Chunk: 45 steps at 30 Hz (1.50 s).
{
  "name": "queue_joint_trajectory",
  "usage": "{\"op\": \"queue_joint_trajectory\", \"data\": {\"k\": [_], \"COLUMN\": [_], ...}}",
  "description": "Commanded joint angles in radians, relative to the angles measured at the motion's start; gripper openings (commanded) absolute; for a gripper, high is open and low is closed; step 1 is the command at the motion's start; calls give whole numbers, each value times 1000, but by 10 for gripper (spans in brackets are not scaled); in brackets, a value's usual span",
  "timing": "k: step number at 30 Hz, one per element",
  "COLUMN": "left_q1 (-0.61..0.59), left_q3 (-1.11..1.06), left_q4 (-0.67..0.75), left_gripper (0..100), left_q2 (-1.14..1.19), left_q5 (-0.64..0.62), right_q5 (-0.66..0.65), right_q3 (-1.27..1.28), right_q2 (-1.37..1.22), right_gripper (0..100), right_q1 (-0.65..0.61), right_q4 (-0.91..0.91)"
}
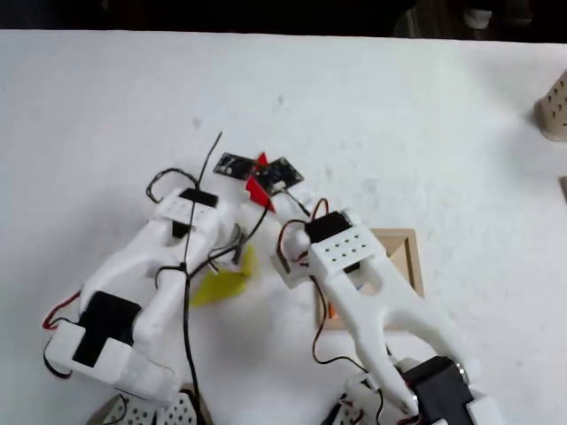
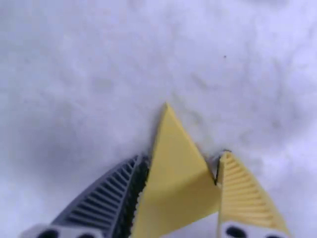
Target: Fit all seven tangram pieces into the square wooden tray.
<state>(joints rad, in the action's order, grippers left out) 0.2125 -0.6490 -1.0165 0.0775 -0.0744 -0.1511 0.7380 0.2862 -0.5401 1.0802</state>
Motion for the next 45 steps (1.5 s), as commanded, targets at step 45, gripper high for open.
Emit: {"op": "queue_joint_trajectory", "data": {"k": [45], "left_q1": [41], "left_q3": [-393], "left_q4": [132], "left_gripper": [335], "left_q2": [-349], "left_q5": [400], "right_q5": [-12], "right_q3": [6], "right_q2": [58], "right_gripper": [17], "right_q1": [-2], "right_q4": [-1]}}
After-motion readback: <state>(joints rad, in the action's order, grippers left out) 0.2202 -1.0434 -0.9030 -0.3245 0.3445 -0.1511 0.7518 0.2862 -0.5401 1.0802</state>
